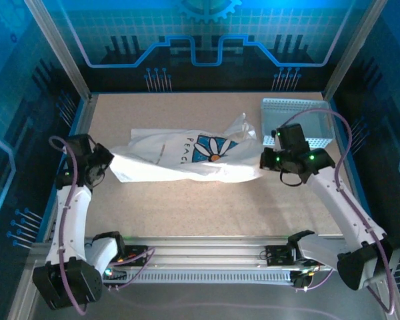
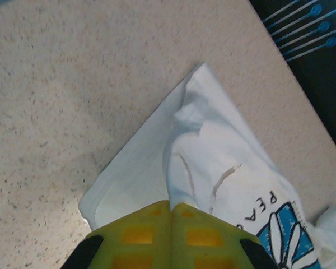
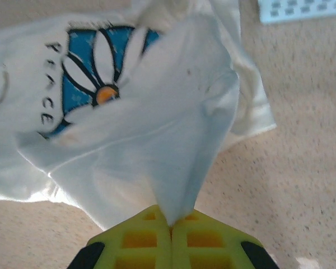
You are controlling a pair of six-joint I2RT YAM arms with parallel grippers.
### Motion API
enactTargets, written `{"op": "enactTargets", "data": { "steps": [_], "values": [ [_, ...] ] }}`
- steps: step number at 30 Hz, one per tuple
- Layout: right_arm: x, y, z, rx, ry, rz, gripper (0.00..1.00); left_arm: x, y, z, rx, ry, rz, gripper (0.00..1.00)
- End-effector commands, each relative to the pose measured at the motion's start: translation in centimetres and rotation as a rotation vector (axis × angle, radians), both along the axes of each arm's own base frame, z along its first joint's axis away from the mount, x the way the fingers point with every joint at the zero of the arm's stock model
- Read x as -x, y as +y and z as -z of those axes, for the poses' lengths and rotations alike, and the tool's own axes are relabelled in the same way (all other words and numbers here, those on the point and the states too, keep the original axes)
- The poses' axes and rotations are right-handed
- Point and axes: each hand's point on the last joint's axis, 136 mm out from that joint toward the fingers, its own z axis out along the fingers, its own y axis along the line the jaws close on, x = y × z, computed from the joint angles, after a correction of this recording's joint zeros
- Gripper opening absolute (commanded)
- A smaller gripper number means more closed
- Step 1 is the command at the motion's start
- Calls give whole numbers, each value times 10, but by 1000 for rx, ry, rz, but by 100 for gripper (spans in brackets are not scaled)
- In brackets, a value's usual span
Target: Fold the inside-out t-shirt
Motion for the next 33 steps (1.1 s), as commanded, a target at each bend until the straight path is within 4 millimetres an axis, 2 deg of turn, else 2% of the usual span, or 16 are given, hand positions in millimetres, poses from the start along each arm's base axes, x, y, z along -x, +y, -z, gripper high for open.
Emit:
{"op": "enactTargets", "data": {
  "steps": [1,5,7,8,9,12,14,19,22,24,26,29,31,33],
  "values": [
    [-19,12,10,5,63,-6,0,-14,20,15,-17,83,-69,0],
    [-72,29,37,32,110,-21,6,-40,27,61,12,273,-53,0],
    [-98,37,53,44,134,-28,14,-50,30,80,22,337,-48,0],
    [-113,41,58,43,140,-33,28,-54,32,86,24,360,-55,0],
    [-126,43,63,55,140,-34,34,-58,34,92,26,373,-55,0],
    [-159,52,76,61,152,-68,42,-69,36,103,33,408,-52,0],
    [-170,57,75,42,148,-104,47,-72,39,107,29,428,-51,0],
    [-174,47,47,28,31,-145,61,-73,47,106,-12,442,-60,0],
    [-184,46,21,-144,-43,-154,63,-75,48,111,-11,458,-59,0],
    [-192,42,10,-105,-48,-139,62,-76,47,115,-1,467,-60,0],
    [-187,33,8,22,-4,-116,61,-78,47,116,5,467,-58,0],
    [-162,27,14,132,3,-135,58,-80,46,115,12,467,-54,0],
    [-136,24,19,141,-11,-149,55,-80,43,116,28,464,-49,0],
    [-101,18,26,173,-39,-164,55,-80,42,117,35,462,-47,0]
  ]
}}
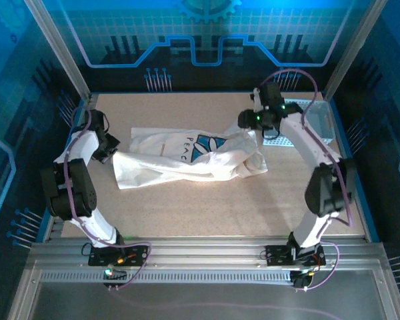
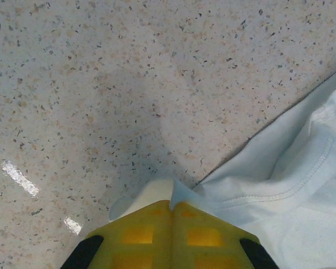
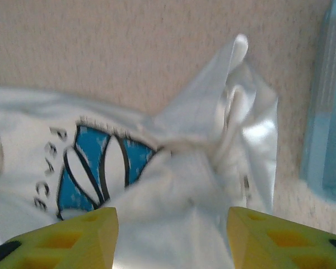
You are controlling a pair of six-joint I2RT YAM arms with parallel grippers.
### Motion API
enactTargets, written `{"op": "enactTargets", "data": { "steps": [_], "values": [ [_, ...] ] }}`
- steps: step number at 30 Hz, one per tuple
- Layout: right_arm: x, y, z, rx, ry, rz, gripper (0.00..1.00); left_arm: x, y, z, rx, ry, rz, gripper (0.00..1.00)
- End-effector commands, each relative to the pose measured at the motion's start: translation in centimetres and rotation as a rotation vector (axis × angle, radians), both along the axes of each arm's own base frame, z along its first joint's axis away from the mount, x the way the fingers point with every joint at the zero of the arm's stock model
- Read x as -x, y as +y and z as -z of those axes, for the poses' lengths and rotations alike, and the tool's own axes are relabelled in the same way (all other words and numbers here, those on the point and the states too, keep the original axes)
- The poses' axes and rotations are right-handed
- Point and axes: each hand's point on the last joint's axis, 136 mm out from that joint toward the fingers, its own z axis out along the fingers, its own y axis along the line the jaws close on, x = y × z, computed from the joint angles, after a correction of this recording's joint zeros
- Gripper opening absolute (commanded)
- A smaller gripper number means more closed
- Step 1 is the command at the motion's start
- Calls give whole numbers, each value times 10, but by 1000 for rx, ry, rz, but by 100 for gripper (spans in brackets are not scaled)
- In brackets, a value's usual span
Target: Fold the inside-out t-shirt
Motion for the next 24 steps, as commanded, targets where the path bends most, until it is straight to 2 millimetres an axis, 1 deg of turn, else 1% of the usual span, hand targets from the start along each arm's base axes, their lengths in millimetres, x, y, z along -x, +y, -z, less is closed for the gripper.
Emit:
{"op": "enactTargets", "data": {
  "steps": [1,3,5,6,8,10,11,13,17,19,24],
  "values": [
    [53,-14,8,98,-21,-31,55,-1,3,-4,4,3,6,0],
    [83,-13,17,125,-30,-75,56,-1,3,-4,6,0,9,0],
    [105,-16,32,166,-3,-82,56,-1,2,-7,7,-7,11,0],
    [114,-12,42,166,17,-96,57,-1,2,-8,5,-11,11,0],
    [126,-5,64,174,54,-113,57,-2,2,-11,7,-19,11,0],
    [128,-2,88,192,92,-109,57,-3,1,-13,10,-25,12,0],
    [125,1,100,198,105,-108,57,-3,0,-12,15,-27,11,0],
    [116,7,115,211,119,-113,55,-4,-1,-12,25,-29,16,0],
    [88,25,128,239,71,-148,53,-2,-3,-11,34,-28,20,0],
    [73,34,127,245,38,-168,52,-2,-3,-12,33,-34,21,0],
    [36,57,94,233,-82,-189,52,-3,-6,-13,43,-37,25,0]
  ]
}}
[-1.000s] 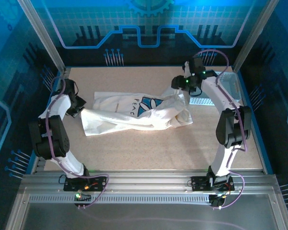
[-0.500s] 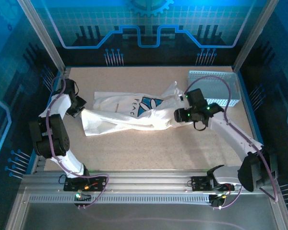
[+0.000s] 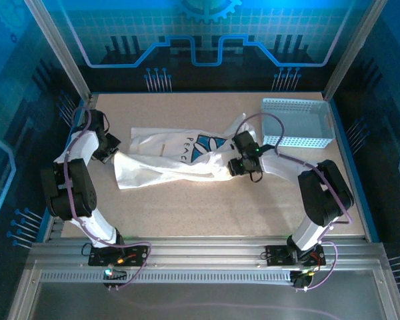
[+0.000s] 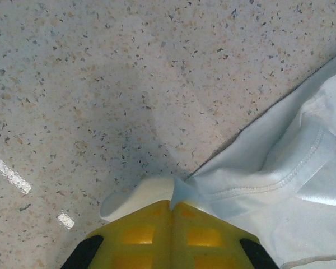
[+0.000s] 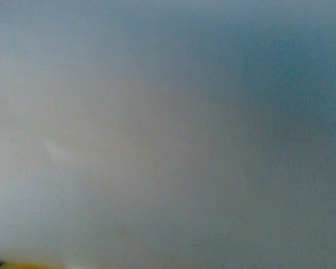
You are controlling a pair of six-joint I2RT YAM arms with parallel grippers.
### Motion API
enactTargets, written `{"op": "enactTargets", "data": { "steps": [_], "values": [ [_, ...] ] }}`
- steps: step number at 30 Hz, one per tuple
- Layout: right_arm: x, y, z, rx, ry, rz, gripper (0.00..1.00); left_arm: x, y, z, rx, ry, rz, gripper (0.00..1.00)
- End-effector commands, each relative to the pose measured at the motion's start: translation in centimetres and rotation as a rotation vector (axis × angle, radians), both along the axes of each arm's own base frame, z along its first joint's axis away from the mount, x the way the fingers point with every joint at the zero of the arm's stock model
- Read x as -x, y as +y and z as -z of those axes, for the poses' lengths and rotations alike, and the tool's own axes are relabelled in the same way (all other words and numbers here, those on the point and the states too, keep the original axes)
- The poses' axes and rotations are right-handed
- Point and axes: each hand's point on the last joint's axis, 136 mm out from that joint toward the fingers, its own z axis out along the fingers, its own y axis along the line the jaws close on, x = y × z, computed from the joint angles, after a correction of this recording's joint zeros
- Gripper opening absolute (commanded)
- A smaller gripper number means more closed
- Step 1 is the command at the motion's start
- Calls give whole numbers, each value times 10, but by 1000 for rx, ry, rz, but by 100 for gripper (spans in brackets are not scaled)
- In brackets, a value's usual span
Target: Fold the inside-out t-shirt
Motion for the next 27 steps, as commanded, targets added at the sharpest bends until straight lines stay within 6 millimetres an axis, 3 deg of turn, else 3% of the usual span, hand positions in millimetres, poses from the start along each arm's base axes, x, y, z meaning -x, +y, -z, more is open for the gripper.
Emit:
{"op": "enactTargets", "data": {
  "steps": [1,7,13,16,19,22,24,27],
  "values": [
    [-47,25,-44,-33,-176,-27,52,-1,1,-12,10,-28,12,0],
    [-90,46,-57,-2,-154,-31,48,1,0,-11,10,-23,18,0],
    [-112,57,-50,-9,-101,-26,46,2,0,-10,10,-20,21,0],
    [-107,51,-71,-42,-114,-25,49,3,0,-10,9,-19,24,0],
    [-95,44,-105,-101,-150,-44,53,3,0,-11,8,-19,26,0],
    [-84,25,-133,-156,-189,-38,56,1,-1,-11,13,-23,27,0],
    [-81,9,-143,-215,-196,-21,57,0,-1,-12,15,-27,24,0],
    [-81,-18,-137,-270,-185,4,57,0,-1,-12,20,-28,24,0]
  ]
}}
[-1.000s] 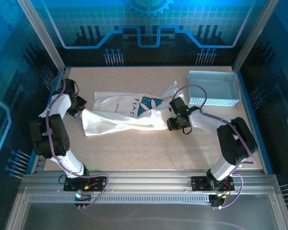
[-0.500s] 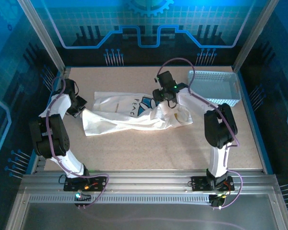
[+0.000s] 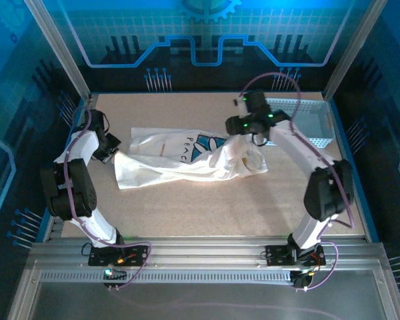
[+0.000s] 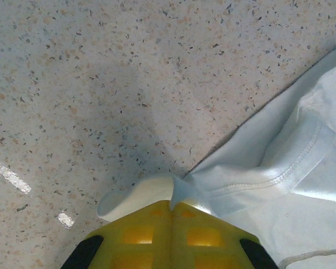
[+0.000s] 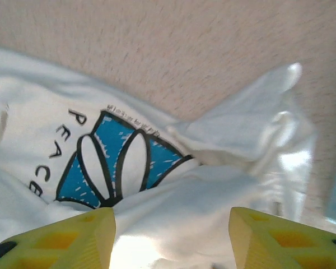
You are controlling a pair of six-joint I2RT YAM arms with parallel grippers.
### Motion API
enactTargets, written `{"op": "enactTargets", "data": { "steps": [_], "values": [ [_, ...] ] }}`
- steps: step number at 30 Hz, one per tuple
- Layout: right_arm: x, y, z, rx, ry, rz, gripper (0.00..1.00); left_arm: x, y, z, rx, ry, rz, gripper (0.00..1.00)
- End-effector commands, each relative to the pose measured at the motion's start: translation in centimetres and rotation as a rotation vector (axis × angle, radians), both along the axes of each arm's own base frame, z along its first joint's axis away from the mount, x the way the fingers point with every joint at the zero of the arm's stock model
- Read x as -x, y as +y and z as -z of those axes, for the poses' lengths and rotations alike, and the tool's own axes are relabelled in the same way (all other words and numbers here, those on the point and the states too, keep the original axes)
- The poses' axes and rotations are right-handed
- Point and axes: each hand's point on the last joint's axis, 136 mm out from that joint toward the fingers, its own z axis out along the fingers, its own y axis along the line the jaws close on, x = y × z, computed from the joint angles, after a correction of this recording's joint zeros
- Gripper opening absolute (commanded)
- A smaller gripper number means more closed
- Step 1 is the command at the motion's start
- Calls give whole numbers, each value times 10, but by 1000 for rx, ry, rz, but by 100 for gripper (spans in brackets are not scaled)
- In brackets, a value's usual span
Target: Fold the inside-out t-shirt
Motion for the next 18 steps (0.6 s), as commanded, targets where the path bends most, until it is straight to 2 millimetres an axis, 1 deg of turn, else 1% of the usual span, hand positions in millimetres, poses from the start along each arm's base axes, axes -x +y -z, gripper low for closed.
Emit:
{"op": "enactTargets", "data": {
  "steps": [1,5,8,10,13,18],
  "values": [
    [3,-22,15,-61,40,-24,55,0,0,-12,18,-26,5,0],
    [2,-29,50,26,70,-87,50,0,-1,-12,20,-27,4,0],
    [0,-37,68,70,60,-121,49,0,-1,-13,20,-28,6,0],
    [-2,-43,74,71,56,-131,49,0,-1,-13,21,-27,8,0],
    [-9,-50,77,49,45,-130,48,1,-1,-13,21,-25,6,0],
    [-18,-47,88,28,53,-163,46,0,-2,-13,27,-28,6,0]
  ]
}}
